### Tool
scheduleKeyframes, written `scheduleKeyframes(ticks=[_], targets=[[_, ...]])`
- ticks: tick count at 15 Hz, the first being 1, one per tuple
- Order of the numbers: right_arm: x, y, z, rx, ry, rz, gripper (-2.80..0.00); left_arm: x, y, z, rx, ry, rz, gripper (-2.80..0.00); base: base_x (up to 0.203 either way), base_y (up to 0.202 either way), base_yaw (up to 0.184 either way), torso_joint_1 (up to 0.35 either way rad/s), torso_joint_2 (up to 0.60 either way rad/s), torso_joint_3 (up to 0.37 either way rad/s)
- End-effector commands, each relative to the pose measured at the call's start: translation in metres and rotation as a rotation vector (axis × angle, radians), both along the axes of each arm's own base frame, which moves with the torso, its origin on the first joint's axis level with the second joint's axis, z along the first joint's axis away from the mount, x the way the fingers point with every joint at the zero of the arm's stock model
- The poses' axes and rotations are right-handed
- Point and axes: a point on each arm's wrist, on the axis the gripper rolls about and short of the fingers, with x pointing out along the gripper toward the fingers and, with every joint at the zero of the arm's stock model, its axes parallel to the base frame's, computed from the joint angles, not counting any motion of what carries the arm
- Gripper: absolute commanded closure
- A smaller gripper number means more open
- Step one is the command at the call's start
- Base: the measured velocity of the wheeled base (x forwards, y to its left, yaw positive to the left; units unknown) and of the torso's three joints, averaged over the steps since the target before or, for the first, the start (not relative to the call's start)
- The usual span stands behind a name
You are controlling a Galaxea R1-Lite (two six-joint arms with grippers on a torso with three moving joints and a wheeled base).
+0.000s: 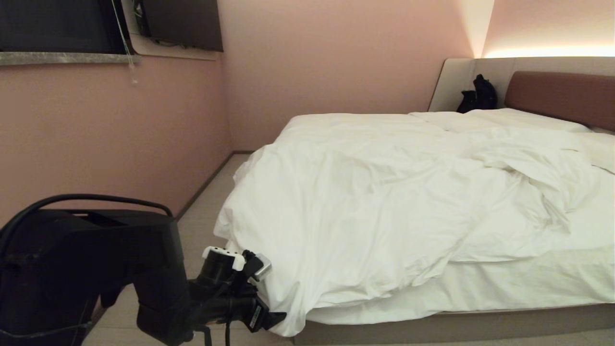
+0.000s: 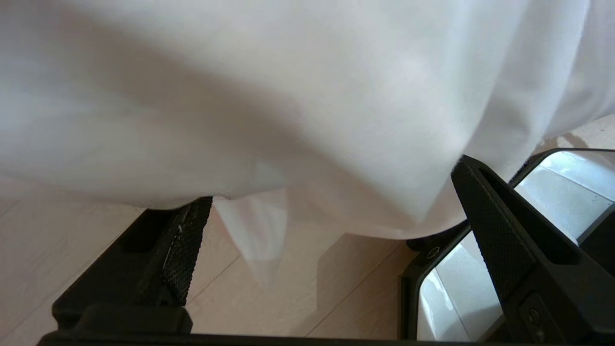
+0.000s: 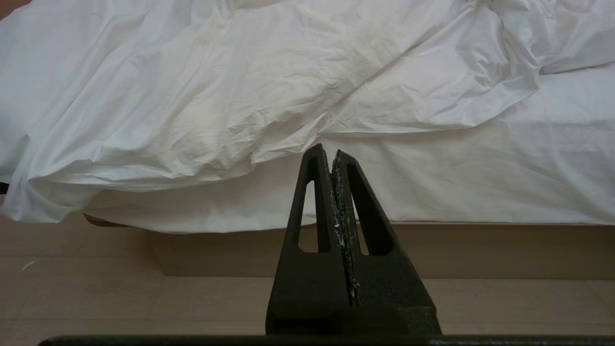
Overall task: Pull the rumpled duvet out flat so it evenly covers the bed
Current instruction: Flatten the corners of the folded blanket
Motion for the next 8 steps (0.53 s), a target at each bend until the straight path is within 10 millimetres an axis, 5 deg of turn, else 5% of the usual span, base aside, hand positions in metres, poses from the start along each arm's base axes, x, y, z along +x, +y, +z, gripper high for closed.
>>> scheduleKeyframes(ticks=[1,3,4,8], targets=[[0.0001,0.0,-0.0001,0.0,0.001,0.001,0.0,0.0007,-0.0007,0.0008,-0.004,-0.008,-0.003,-2.8,0.0,0.0,0.0,0.0,0.0,0.0],[0.0,0.0,0.0002,0.0,0.001,-0.001,0.0,0.0016,-0.0011,0.0003,-0.004,-0.009,-0.004,-2.8,0.0,0.0,0.0,0.0,0.0,0.0],[0.0001,0.0,-0.0002,0.0,0.002,0.0,0.0,0.0016,-0.0011,0.0002,-0.004,-0.007,-0.003,0.0,0.0,0.0,0.0,0.0,0.0,0.0],[0.0001,0.0,-0.0002,0.0,0.002,0.001,0.0,0.0026,-0.0021,-0.0012,-0.005,-0.011,-0.006,0.0,0.0,0.0,0.0,0.0,0.0,0.0]])
